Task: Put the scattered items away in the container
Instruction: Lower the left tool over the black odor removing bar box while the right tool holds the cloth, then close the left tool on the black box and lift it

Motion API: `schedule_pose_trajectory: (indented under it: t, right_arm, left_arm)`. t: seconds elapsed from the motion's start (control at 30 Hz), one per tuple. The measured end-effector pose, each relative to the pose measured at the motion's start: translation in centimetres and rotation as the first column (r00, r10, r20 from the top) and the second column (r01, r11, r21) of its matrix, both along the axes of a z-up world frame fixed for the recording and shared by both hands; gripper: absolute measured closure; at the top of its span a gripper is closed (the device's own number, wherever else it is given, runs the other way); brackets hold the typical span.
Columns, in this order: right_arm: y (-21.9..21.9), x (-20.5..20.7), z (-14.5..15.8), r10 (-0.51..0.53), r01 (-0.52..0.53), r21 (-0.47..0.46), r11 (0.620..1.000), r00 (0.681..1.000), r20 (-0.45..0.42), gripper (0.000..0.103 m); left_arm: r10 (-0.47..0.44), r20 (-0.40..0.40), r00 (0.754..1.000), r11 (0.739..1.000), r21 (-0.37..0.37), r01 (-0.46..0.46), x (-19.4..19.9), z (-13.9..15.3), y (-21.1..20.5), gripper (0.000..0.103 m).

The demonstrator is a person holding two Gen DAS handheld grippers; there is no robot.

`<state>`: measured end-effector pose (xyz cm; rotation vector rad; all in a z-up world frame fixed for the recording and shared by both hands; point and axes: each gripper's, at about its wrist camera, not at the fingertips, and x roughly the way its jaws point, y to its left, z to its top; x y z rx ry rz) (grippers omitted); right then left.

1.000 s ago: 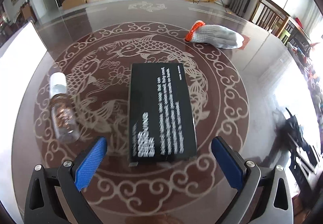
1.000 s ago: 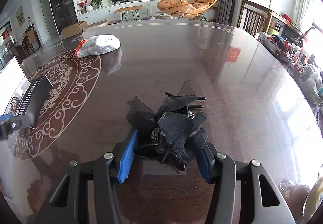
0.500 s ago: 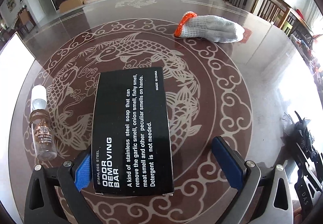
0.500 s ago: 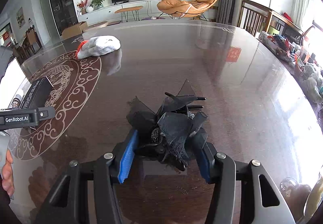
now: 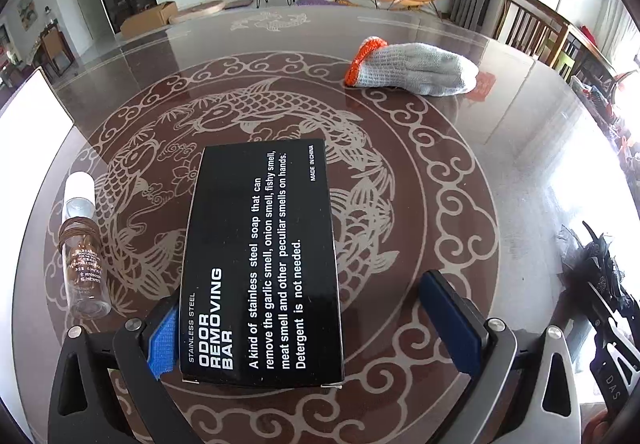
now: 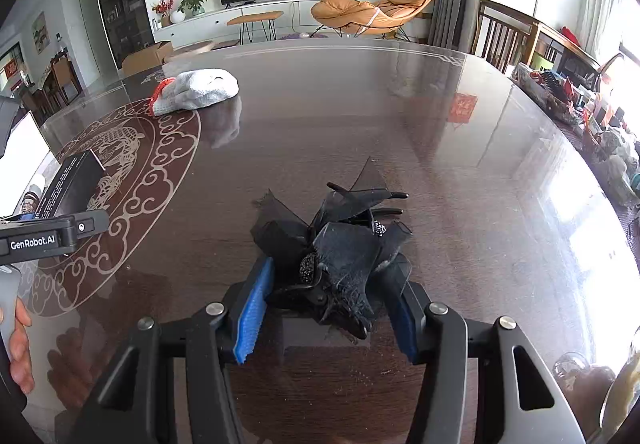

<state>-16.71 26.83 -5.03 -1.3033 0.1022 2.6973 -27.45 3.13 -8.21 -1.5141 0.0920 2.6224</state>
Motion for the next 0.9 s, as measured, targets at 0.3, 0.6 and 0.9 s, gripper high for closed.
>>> schedule_pose_trajectory:
  t: [0.3, 0.6, 0.9]
  right_arm:
    - [0.0, -0.01, -0.01, 0.0, 0.0, 0.001, 1.0, 1.0, 0.0, 0.048]
    - [-0.01, -0.02, -0.01, -0.001, 0.001, 0.001, 1.0, 1.0, 0.0, 0.048]
    - [-0.02, -0.03, -0.02, -0.001, 0.001, 0.001, 1.0, 1.0, 0.0, 0.048]
  left_arm:
    - [-0.007, -0.044, 0.999, 1.0, 0.004, 0.007, 0.34, -0.14, -0.08, 0.0]
    - [-0.001, -0.046, 0.999, 1.0, 0.004, 0.001, 0.97, 0.04, -0.12, 0.0]
    - [-0.002, -0.046, 0.999, 1.0, 0.005, 0.002, 0.98, 0.05, -0.04, 0.0]
